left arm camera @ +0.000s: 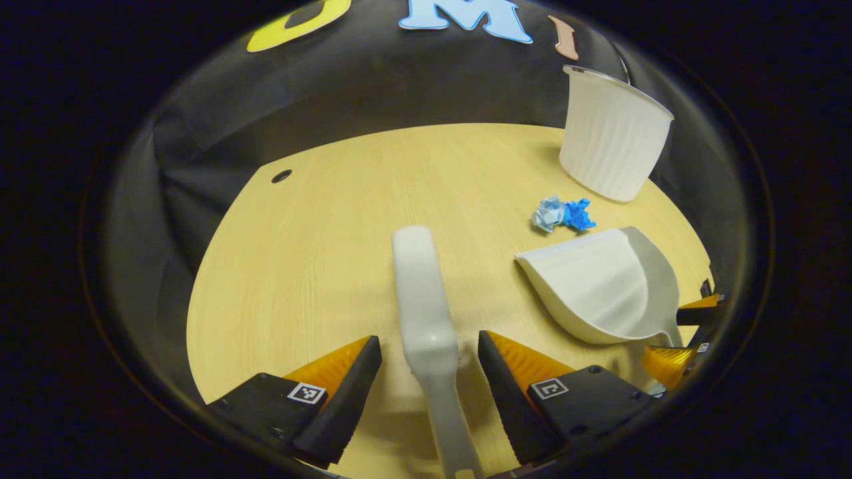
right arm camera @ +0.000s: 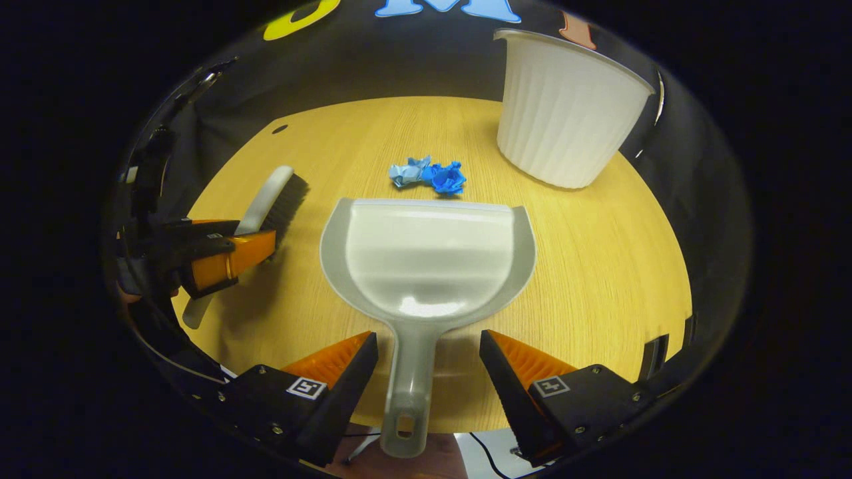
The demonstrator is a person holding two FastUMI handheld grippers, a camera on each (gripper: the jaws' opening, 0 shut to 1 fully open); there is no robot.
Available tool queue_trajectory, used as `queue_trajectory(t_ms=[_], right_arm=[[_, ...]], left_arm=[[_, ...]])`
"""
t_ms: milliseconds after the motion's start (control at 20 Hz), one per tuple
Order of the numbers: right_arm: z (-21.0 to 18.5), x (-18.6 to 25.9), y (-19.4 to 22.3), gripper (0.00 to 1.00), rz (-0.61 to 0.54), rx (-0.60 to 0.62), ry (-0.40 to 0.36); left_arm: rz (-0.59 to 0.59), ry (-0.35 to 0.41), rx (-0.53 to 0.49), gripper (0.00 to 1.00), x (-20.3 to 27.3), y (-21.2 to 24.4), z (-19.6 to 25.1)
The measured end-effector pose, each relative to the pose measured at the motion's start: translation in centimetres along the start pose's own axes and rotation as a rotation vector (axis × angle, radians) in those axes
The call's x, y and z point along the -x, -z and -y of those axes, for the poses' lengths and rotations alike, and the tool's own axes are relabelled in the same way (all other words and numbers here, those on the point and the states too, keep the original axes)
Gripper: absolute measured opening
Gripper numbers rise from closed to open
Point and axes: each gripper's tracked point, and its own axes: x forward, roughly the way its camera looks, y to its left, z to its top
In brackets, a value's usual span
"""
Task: Pick up the small broom and dustpan from the desktop, sweep the trash into the dustpan with the broom, and then empty the trash into the garbage bin.
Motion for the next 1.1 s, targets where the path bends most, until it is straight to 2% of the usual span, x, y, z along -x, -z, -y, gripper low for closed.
queue_trajectory(t_ms=[150, 200, 250, 300, 400, 450, 550, 600, 650, 700, 800, 850, 950, 1000, 1100], right_arm=[[0.1, -1.4, 0.1, 0.96, -0.047, 0.017, 0.010], [0.1, -1.8, 0.1, 0.96, -0.062, 0.028, 0.014], [0.4, -2.0, 0.1, 0.87, -0.072, 0.037, 0.022], [0.2, -2.1, 0.2, 0.78, -0.081, 0.043, 0.021], [0.4, -2.2, 0.3, 0.76, -0.092, 0.058, 0.020], [0.2, -2.2, 0.4, 0.66, -0.097, 0.068, 0.013], [0.2, -2.5, 0.4, 0.66, -0.101, 0.078, 0.010], [0.3, -2.3, 0.3, 0.57, -0.091, 0.082, 0.019], [0.4, -2.3, 0.1, 0.39, -0.093, 0.091, 0.015], [0.3, -2.1, 0.2, 0.39, -0.091, 0.095, 0.011], [0.7, -2.5, 0.4, 0.39, -0.079, 0.095, 0.017], [0.9, -1.8, -0.3, 0.36, -0.070, 0.102, 0.016], [1.4, -2.0, -0.3, 0.36, -0.051, 0.112, 0.017], [1.5, -1.9, -0.2, 0.36, -0.044, 0.107, 0.013], [2.0, -2.1, 0.1, 0.33, -0.040, 0.124, 0.006]], left_arm=[[-0.014, -0.003, -0.021, 0.94, -1.1, -0.2, 0.1], [-0.017, -0.005, -0.027, 0.98, -1.4, -0.3, 0.0], [-0.019, -0.009, -0.032, 0.98, -1.7, -0.4, -0.2], [-0.023, -0.015, -0.037, 0.94, -1.9, -0.6, -0.4], [-0.031, -0.019, -0.047, 0.87, -2.4, -0.7, -0.5], [-0.032, -0.028, -0.052, 0.80, -2.7, -0.6, -0.6], [-0.043, -0.034, -0.062, 0.70, -3.0, -0.6, -0.8], [-0.049, -0.038, -0.065, 0.63, -3.0, -0.8, -0.7], [-0.050, -0.031, -0.069, 0.66, -3.5, -0.7, -0.4], [-0.050, -0.043, -0.073, 0.65, -3.6, -0.5, -0.6], [-0.050, -0.033, -0.086, 0.53, -3.7, -1.1, -0.5], [-0.050, -0.027, -0.091, 0.55, -3.6, -1.1, -0.3], [-0.049, -0.009, -0.084, 0.56, -3.6, -1.5, -0.2], [-0.049, -0.010, -0.085, 0.52, -3.6, -1.7, -0.3], [-0.045, -0.013, -0.086, 0.53, -4.1, -2.5, -0.5]])
